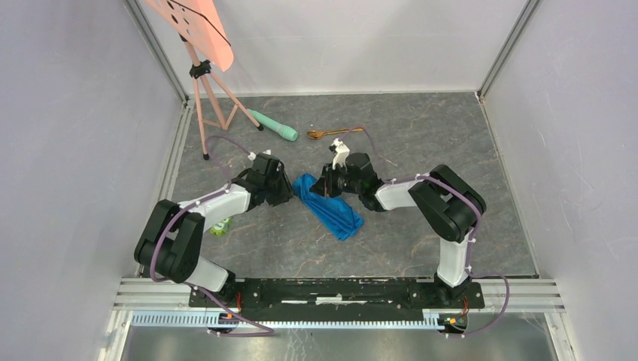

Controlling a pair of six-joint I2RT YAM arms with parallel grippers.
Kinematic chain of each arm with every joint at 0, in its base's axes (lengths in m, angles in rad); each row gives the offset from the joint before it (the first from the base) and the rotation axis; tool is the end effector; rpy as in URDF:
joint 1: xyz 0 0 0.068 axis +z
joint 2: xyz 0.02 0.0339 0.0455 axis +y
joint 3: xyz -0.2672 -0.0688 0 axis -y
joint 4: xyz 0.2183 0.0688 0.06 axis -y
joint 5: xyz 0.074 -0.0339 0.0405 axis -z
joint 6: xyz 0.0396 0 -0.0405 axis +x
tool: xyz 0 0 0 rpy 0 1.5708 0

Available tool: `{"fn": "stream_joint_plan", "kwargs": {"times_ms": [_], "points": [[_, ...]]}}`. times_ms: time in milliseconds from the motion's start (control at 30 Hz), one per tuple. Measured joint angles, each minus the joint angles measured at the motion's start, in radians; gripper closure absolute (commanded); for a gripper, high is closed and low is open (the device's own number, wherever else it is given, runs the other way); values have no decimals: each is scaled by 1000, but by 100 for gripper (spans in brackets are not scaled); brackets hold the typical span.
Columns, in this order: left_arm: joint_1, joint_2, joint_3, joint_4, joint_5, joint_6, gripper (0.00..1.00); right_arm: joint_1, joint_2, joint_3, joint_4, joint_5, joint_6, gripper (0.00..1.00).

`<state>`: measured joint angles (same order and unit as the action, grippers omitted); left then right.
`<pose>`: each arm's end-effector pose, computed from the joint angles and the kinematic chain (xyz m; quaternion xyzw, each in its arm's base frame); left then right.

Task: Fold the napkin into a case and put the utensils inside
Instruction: Smooth out the top corner of the smaller-rectangle-folded napkin at the center of the board.

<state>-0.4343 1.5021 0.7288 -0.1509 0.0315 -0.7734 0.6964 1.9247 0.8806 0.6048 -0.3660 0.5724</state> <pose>0.2428 -0.1140 0.1799 -0.1550 0.9353 -0.1927 0.2530 0.2783 0.2512 0.1584 -0.1488 0.8225 0.4361 0.3335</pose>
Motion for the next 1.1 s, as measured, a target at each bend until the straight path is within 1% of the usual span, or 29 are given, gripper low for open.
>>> {"fn": "stream_joint_plan", "kwargs": {"times_ms": [100, 200, 267, 400, 667, 800, 933, 1000, 1100], "points": [[-1, -45, 7, -19, -3, 24, 55, -32, -14, 2, 12, -7, 7, 75], [-7, -41, 38, -41, -3, 39, 58, -53, -9, 8, 11, -20, 15, 76], [-11, -19, 73, -56, -3, 45, 61, -56, 9, 31, 16, -35, 24, 75], [-18, 43, 132, -61, -3, 52, 62, -50, 64, 79, 45, -76, 51, 71], [-31, 98, 156, -85, -5, 57, 67, -37, 137, 112, 56, -110, 71, 71], [-40, 112, 168, -89, -16, 58, 74, -34, 140, 115, 58, -114, 72, 71], [-45, 116, 179, -95, -34, 65, 85, -31, 146, 124, 64, -121, 75, 71], [-46, 119, 181, -99, -39, 70, 88, -31, 153, 129, 66, -123, 76, 70], [-46, 122, 183, -103, -50, 72, 93, -29, 163, 137, 65, -123, 76, 74]]}}
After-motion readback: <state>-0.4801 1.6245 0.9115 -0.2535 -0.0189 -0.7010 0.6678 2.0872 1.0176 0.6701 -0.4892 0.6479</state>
